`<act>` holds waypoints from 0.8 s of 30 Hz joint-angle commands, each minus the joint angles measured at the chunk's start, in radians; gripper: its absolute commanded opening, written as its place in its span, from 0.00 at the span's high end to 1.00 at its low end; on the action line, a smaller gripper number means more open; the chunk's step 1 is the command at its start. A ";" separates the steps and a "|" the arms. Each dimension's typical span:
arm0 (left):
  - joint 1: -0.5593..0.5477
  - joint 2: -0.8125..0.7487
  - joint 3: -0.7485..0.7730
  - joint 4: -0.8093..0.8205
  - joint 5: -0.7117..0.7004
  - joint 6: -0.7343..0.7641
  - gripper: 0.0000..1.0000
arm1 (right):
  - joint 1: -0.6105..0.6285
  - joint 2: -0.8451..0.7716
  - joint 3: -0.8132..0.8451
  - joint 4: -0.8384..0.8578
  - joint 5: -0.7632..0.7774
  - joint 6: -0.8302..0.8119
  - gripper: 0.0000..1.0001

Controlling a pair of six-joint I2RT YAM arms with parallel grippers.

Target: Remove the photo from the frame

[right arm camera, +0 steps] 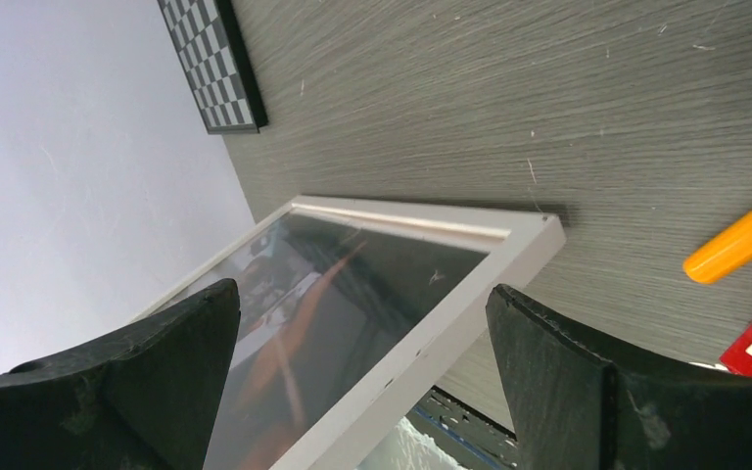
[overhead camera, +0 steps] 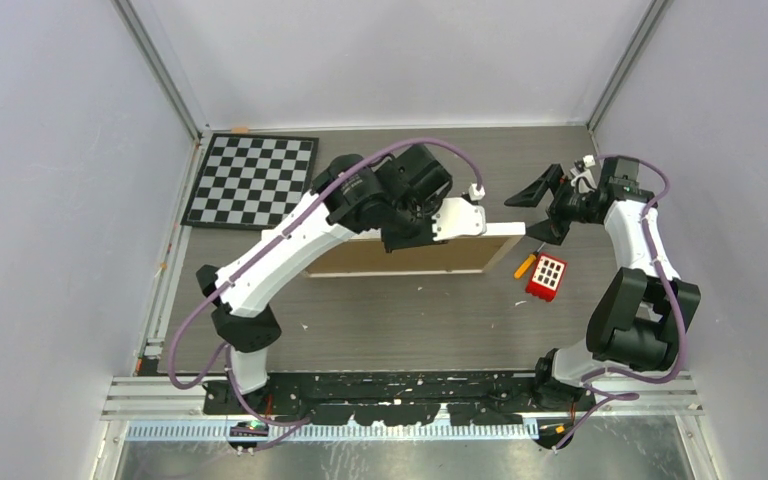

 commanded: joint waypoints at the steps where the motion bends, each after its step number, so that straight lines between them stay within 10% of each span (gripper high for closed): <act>1: 0.052 0.008 0.184 -0.098 0.108 -0.087 1.00 | 0.001 0.002 0.025 -0.012 0.012 -0.048 0.00; 15: 0.467 0.096 0.207 0.058 0.611 -0.382 1.00 | 0.001 0.010 0.017 -0.115 0.049 -0.154 0.00; 24: 0.785 0.094 -0.157 0.424 0.826 -0.746 1.00 | 0.002 -0.006 -0.014 -0.166 0.043 -0.203 0.00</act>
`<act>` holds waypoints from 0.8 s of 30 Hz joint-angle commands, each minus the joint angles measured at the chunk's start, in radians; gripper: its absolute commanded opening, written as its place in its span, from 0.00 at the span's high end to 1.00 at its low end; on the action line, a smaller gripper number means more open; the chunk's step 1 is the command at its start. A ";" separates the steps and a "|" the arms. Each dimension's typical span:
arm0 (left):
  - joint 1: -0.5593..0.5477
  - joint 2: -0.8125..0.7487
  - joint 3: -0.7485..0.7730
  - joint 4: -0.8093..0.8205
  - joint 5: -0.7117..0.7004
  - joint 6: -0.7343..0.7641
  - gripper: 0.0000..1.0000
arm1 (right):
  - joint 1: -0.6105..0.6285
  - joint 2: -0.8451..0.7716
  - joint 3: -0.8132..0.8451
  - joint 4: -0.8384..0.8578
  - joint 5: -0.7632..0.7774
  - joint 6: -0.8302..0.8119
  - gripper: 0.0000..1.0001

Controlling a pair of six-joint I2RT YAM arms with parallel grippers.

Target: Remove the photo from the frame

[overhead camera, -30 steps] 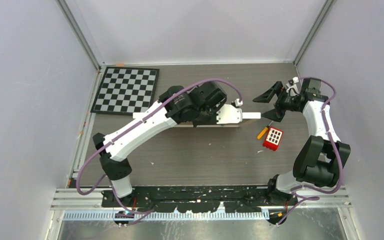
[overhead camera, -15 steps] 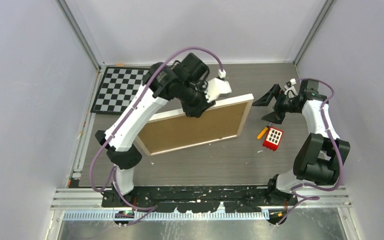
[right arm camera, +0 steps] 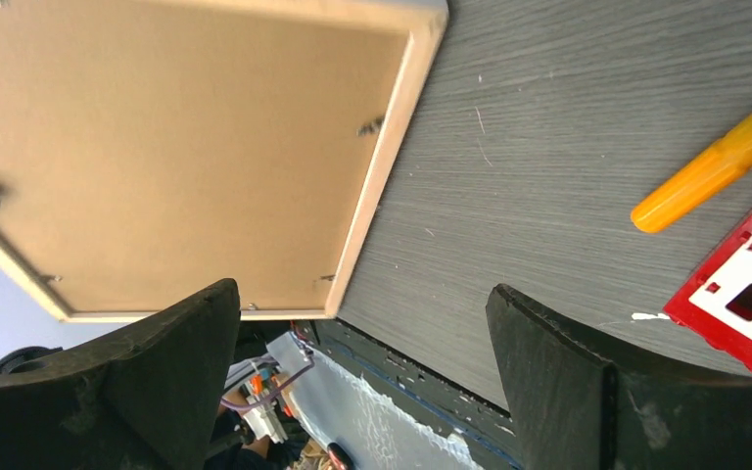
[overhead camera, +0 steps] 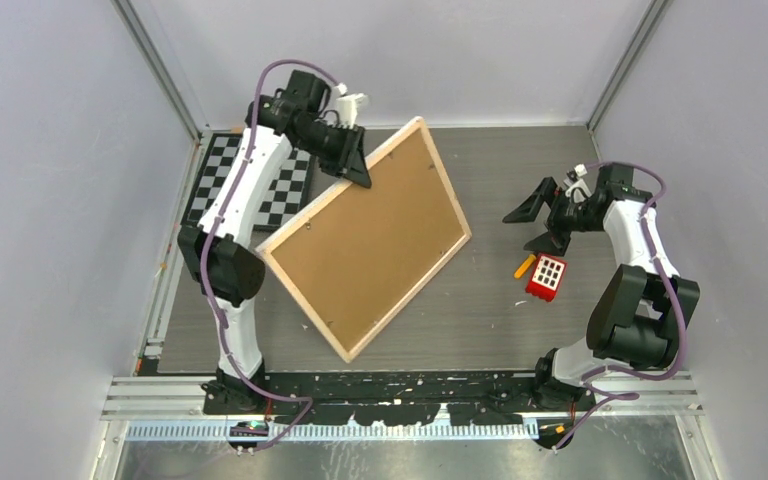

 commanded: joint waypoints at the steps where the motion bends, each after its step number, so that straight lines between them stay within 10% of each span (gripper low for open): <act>1: 0.136 -0.041 -0.168 0.320 0.166 -0.280 1.00 | 0.002 -0.024 -0.016 -0.031 -0.009 -0.038 0.00; 15: 0.252 -0.224 -1.028 1.099 0.020 -0.721 1.00 | 0.039 0.005 -0.058 -0.027 -0.014 -0.040 0.00; 24: 0.247 -0.211 -1.242 1.297 -0.151 -0.846 1.00 | 0.184 0.104 -0.055 0.037 0.044 -0.023 0.00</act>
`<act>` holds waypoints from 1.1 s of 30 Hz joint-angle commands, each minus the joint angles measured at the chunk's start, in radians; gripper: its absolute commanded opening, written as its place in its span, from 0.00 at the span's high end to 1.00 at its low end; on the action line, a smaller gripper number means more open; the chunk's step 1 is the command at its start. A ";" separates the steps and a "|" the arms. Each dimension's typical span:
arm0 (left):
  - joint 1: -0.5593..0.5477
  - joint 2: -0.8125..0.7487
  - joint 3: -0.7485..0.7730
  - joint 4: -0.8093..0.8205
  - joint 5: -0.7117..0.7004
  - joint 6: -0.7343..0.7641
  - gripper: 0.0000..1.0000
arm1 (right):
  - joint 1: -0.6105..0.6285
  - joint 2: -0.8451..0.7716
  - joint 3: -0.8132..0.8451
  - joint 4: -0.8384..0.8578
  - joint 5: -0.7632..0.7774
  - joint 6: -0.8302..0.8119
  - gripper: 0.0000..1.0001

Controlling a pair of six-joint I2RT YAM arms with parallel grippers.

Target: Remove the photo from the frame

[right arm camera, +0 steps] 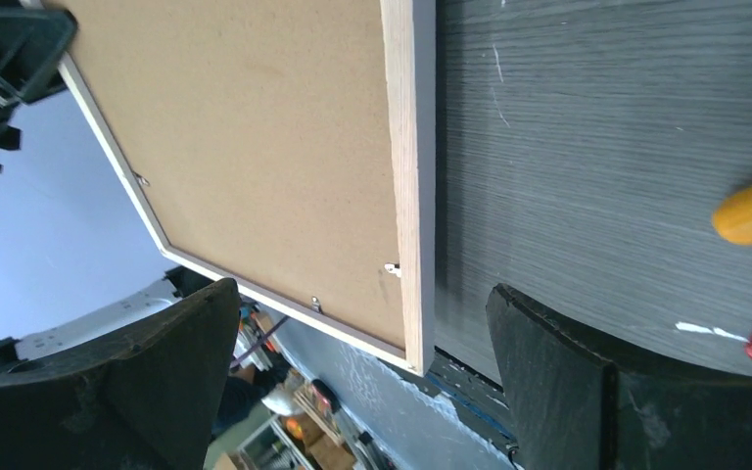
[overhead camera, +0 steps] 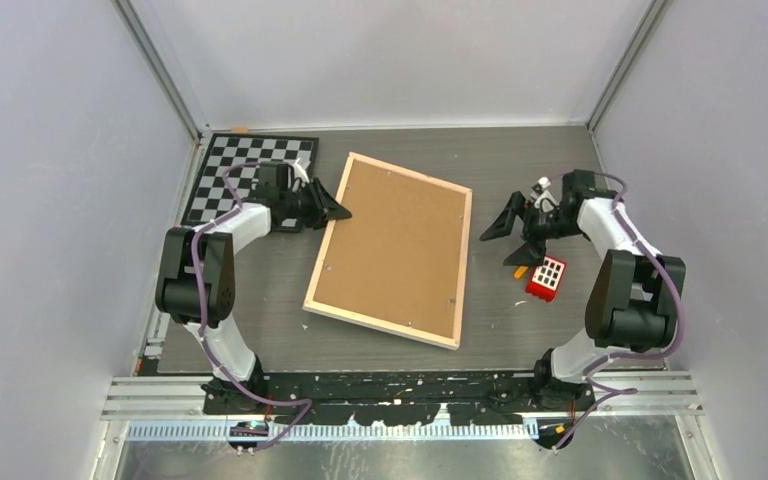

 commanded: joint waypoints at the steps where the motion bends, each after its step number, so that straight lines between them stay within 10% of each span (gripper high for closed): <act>1: -0.010 0.008 -0.040 0.067 -0.202 -0.094 1.00 | 0.074 0.057 0.006 0.049 0.035 -0.003 0.00; 10: -0.035 0.044 -0.105 0.030 -0.264 -0.061 0.74 | 0.134 0.271 0.124 0.079 0.087 -0.014 0.00; 17: -0.040 -0.001 -0.119 -0.054 -0.257 -0.005 0.32 | 0.169 0.407 0.246 0.087 0.081 -0.012 0.00; 33: -0.085 -0.116 0.049 -0.295 -0.215 0.325 0.21 | 0.135 0.301 0.465 -0.227 0.170 -0.344 0.00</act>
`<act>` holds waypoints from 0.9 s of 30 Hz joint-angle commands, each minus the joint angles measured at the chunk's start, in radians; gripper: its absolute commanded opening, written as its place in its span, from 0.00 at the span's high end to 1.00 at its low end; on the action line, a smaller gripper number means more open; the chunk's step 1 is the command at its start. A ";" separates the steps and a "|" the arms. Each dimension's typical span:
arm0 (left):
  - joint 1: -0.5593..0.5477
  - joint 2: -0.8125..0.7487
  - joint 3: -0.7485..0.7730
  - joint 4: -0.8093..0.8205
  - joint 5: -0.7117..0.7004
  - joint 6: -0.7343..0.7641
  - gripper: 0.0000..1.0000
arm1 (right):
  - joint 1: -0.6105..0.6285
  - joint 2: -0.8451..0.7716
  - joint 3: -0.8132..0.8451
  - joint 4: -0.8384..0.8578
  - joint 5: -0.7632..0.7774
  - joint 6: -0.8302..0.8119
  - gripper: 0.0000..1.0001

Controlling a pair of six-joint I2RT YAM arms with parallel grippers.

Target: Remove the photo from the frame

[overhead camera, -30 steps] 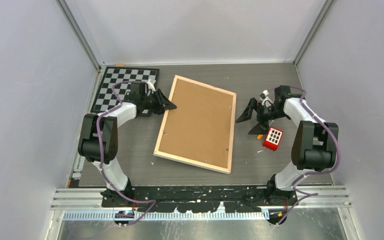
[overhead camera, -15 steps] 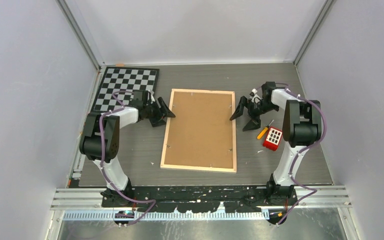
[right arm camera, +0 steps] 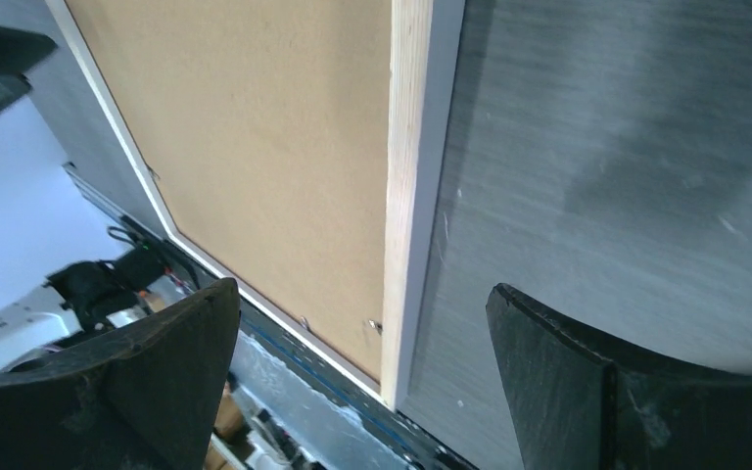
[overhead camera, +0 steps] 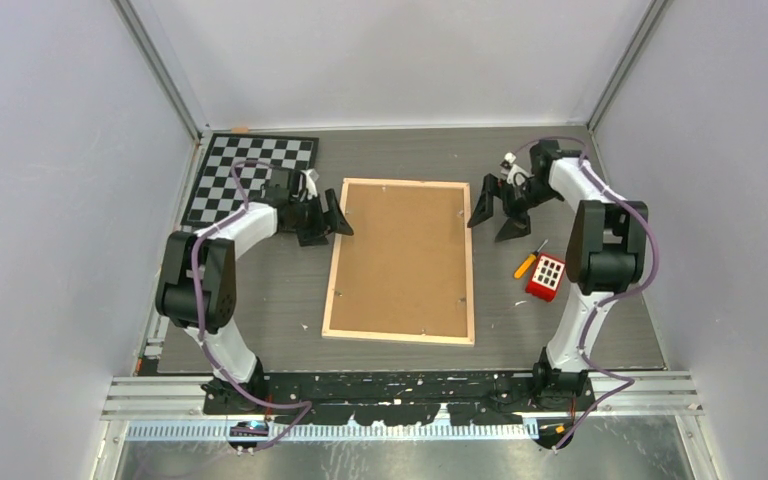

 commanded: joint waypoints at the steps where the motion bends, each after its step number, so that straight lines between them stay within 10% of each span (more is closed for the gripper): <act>1: -0.028 -0.115 0.084 -0.115 -0.006 0.210 0.21 | -0.024 -0.146 0.073 -0.192 0.069 -0.224 0.00; 14: -0.132 -0.251 0.086 -0.206 0.026 0.423 0.20 | -0.030 -0.318 0.076 -0.463 0.361 -0.823 0.05; 27: -0.164 -0.259 0.132 -0.261 0.113 0.490 0.23 | -0.026 -0.275 0.048 -0.308 0.450 -1.412 0.23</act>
